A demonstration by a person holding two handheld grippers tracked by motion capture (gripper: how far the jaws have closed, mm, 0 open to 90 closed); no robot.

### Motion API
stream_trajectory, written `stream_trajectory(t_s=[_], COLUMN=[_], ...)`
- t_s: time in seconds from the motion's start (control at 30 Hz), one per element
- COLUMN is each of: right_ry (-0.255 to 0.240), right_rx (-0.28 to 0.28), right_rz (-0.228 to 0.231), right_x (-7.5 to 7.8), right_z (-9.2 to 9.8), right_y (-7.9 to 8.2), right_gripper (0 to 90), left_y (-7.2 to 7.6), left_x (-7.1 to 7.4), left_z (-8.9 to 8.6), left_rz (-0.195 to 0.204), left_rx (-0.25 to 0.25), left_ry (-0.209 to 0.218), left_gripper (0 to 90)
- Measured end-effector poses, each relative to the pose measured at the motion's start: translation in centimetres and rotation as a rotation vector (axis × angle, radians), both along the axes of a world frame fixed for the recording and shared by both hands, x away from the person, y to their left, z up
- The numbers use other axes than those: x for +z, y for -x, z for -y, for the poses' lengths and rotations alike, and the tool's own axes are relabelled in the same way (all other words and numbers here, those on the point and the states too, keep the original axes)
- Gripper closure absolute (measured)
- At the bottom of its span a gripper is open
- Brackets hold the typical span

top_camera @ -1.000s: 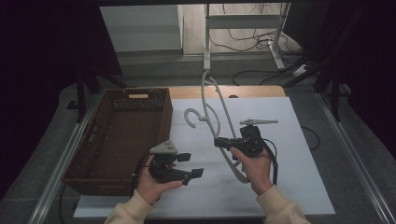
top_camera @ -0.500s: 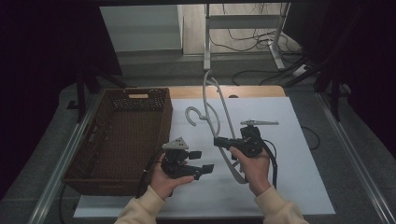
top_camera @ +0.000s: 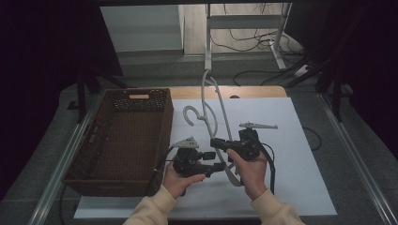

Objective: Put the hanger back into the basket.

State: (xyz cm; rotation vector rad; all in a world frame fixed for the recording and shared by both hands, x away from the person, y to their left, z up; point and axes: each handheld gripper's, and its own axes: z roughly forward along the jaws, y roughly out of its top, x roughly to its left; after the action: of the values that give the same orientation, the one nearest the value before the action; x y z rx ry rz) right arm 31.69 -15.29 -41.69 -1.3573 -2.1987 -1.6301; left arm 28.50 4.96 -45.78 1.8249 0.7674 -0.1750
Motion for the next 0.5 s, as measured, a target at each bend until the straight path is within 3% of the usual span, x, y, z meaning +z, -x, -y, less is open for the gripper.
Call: stream_trajectory(t_s=[0.07, 0.3, 0.5], right_ry=[-0.007, -0.018, -0.036], right_rx=[0.001, 0.008, 0.01], right_rz=[0.003, 0.002, -0.005], right_x=[0.02, -0.16, -0.33], right_z=[-0.14, -0.48, -0.39], right_y=[0.14, 0.41, 0.38], right_gripper=[81.0, 80.9, 80.8], left_y=[-0.1, -0.2, -0.71], left_x=[-0.13, -0.37, -1.0], left_z=[0.2, 0.23, -0.58], left_rz=[-0.008, -0.021, -0.109], left_rx=[-0.016, -0.029, -0.033], left_ry=[0.022, 0.026, 0.072], left_gripper=[41.8, 65.2, 75.3])
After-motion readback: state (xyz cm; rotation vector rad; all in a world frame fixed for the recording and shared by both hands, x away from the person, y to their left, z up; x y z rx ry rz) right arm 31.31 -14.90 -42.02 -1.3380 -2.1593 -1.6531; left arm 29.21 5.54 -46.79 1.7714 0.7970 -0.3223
